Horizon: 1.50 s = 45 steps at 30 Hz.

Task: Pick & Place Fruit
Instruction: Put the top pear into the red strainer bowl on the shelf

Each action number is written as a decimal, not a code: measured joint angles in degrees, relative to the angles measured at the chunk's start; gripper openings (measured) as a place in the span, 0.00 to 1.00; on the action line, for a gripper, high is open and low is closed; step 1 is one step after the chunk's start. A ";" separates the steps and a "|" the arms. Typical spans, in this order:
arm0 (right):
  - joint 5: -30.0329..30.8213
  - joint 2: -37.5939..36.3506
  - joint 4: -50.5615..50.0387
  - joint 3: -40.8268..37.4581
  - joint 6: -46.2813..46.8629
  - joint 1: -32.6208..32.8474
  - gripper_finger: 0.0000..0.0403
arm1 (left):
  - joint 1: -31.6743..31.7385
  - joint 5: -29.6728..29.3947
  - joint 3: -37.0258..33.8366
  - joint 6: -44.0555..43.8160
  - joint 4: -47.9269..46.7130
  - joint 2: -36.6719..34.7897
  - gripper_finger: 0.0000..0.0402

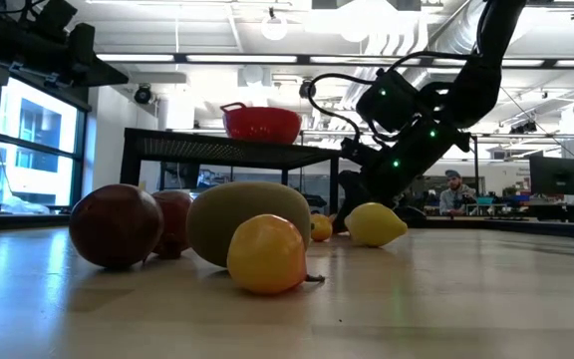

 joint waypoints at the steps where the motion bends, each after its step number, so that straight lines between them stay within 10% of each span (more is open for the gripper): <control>1: -0.64 0.00 0.00 0.00 0.00 0.00 0.33 | 0.00 0.00 0.00 0.02 0.00 0.00 0.00; 18: -8.10 -11.40 -1.59 0.03 -0.15 1.14 0.31 | 0.01 0.20 0.00 0.00 0.02 -0.01 0.00; 45: 0.52 -22.68 -1.78 12.06 -11.99 1.35 0.31 | 0.00 0.26 0.00 -0.46 0.02 -0.02 0.00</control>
